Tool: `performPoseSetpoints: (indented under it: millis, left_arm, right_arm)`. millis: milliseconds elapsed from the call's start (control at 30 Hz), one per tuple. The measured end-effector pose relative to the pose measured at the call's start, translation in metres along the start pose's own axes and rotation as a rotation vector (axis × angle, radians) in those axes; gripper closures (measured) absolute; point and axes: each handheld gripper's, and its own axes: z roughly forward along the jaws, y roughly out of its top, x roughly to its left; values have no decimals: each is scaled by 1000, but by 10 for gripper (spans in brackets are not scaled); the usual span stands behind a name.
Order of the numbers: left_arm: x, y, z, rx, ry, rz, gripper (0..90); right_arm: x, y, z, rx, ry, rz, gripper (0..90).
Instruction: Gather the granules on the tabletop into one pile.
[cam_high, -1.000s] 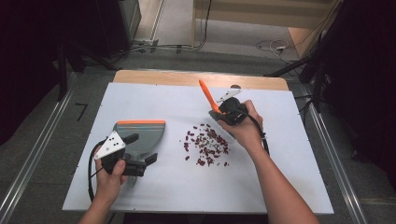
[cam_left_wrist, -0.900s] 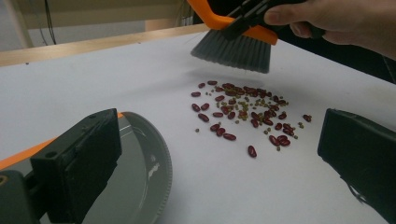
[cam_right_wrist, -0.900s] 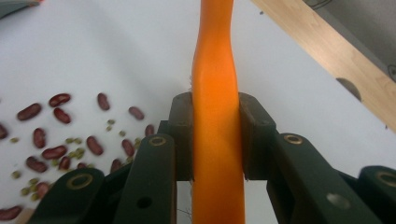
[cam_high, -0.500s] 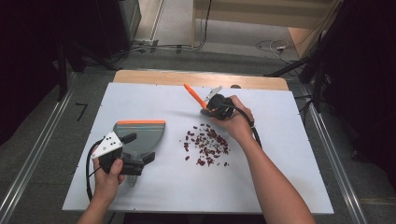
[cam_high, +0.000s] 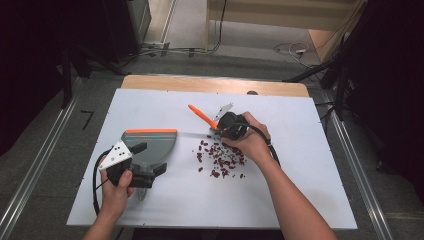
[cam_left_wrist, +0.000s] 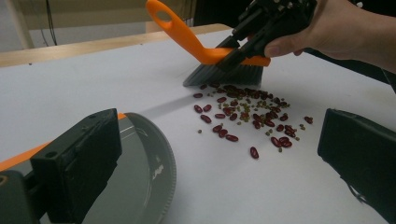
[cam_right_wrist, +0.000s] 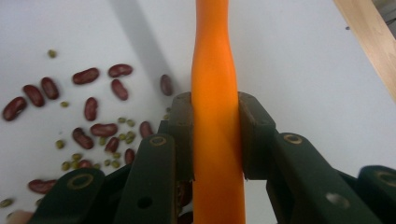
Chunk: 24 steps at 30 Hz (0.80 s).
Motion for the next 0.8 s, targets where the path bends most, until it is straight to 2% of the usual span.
performPoseSetpoints:
  millis: [67, 467, 800]
  left_arm:
    - [-1, 0, 0, 1, 3, 2, 0]
    - [-1, 1, -2, -5, 1, 4, 0]
    - [-1, 1, -3, -8, 1, 1, 0]
  right_arm:
    - [3, -1, -1, -4, 16, -19, 693]
    - [17, -9, -12, -21, 57, -48, 692]
    - [30, -12, -19, -19, 72, -79, 692]
